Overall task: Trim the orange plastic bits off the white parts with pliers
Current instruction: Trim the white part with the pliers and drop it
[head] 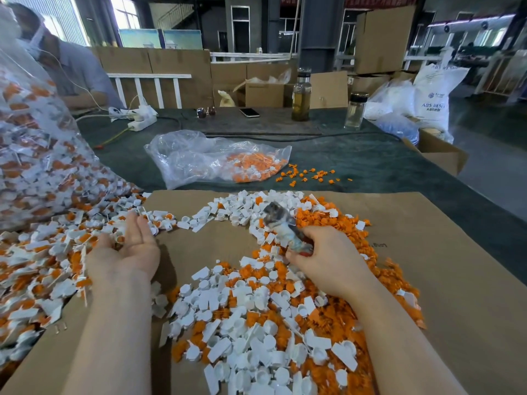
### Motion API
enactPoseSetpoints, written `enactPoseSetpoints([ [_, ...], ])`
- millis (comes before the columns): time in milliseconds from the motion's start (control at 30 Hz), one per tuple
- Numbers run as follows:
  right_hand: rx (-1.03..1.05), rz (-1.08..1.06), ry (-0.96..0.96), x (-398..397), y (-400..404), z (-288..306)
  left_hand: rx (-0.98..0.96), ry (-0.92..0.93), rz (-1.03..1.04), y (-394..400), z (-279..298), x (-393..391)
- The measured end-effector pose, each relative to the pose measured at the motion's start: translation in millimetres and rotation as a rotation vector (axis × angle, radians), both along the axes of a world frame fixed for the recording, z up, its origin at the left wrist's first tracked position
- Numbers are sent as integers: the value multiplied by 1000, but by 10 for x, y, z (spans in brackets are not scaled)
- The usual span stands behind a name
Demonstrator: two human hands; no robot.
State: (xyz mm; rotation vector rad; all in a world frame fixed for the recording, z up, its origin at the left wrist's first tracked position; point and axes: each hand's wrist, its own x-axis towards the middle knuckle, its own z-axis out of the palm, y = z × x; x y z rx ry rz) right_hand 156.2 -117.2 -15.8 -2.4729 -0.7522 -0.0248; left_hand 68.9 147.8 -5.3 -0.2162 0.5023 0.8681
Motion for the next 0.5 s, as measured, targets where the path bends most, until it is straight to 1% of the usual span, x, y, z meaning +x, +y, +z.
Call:
enactPoseSetpoints([
  [33, -30, 32, -2, -17, 17, 1, 26, -21, -46, -27, 2, -16],
  [67, -59, 60, -7, -31, 36, 0, 69, 1, -100, -52, -8, -6],
  [100, -87, 81, -13, -44, 54, -4, 159, 63, -167, -104, 3, -11],
  [167, -143, 104, -18, -58, 85, -16, 427, 242, -321, -195, 29, 7],
  [233, -193, 102, -26, -52, 100, -35, 727, 477, -473, -322, 53, 58],
  [267, -208, 93, -34, -46, 100, -46, 841, 574, -545, -384, 53, 89],
  [333, -211, 66, -36, -33, 97, -62, 1006, 697, -674, -509, 56, 157],
  [400, -195, 33, -25, -20, 93, -74, 1151, 771, -745, -618, 29, 203],
  [500, -139, -22, -15, 3, 80, -65, 1443, 886, -753, -749, 10, 219],
])
